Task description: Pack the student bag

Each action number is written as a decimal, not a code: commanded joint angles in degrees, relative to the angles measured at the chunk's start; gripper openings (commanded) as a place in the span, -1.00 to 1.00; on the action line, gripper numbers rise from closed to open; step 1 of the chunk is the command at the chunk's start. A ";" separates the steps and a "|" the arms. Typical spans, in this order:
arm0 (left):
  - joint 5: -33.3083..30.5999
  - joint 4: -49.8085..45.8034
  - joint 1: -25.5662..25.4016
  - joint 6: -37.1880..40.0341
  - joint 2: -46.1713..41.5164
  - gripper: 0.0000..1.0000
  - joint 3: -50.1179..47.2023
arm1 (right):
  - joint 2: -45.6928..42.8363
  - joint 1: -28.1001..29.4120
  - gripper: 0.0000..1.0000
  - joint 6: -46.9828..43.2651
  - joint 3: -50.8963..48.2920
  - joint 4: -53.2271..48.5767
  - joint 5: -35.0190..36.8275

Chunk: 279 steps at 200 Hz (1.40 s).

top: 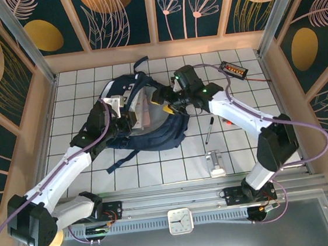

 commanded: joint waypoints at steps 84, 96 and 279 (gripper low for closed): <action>3.86 -2.77 8.51 -45.90 -18.34 0.35 -17.83 | -3.79 0.48 0.43 -6.50 -7.22 -3.94 6.34; 6.50 5.57 11.30 -51.13 -18.53 0.32 -23.03 | -3.83 0.60 0.43 -6.49 -7.79 -3.40 6.12; 13.93 28.06 23.03 -46.15 5.12 -0.14 -23.62 | -4.68 4.15 0.41 -7.64 -6.53 -4.54 9.51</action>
